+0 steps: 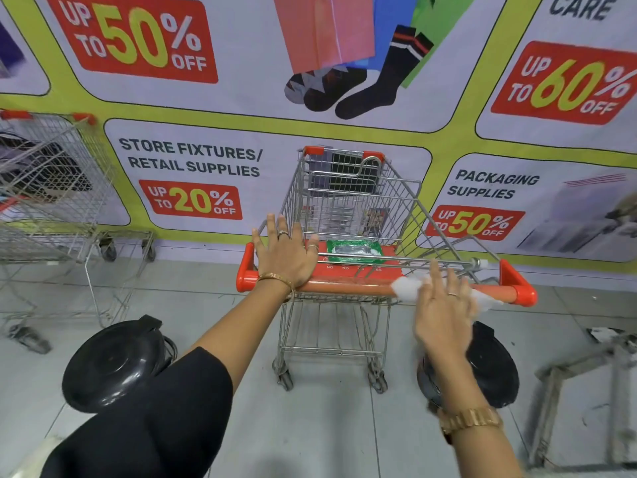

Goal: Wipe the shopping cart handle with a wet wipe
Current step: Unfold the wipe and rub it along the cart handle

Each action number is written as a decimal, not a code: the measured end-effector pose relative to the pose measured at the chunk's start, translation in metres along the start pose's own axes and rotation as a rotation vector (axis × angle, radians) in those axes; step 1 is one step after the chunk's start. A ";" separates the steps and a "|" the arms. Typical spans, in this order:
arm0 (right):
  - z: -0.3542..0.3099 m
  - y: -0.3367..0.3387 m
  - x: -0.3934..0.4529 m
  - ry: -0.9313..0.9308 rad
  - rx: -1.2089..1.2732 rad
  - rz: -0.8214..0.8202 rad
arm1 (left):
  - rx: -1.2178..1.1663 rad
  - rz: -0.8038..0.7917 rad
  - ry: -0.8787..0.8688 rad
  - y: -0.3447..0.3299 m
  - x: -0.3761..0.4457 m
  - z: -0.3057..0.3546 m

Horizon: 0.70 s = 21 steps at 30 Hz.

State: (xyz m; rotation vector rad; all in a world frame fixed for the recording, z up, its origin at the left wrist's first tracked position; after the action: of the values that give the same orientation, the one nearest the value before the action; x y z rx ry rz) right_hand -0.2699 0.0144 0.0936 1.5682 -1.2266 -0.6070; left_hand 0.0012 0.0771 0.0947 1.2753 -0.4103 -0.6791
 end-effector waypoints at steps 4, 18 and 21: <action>0.013 0.011 0.001 -0.070 0.019 0.036 | 0.004 0.013 -0.036 -0.001 -0.005 0.008; 0.065 0.030 0.012 -0.134 -0.123 0.016 | 0.058 0.042 -0.104 -0.001 -0.008 0.013; 0.056 0.027 0.013 -0.126 -0.111 0.011 | 0.076 0.037 -0.109 -0.003 -0.009 0.016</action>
State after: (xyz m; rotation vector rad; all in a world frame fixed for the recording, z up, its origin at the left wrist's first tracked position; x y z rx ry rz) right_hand -0.3233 -0.0198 0.1000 1.4476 -1.2719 -0.7641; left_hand -0.0165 0.0709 0.0967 1.3026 -0.5519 -0.7093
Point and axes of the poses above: each hand's wrist, its own x-axis towards the middle knuckle, its own y-axis out of the back of the hand, z = x × y, the point moved 10 cm from there along x, towards the middle knuckle, and after that the axes turned 14 degrees about y, right-handed, at the moved point
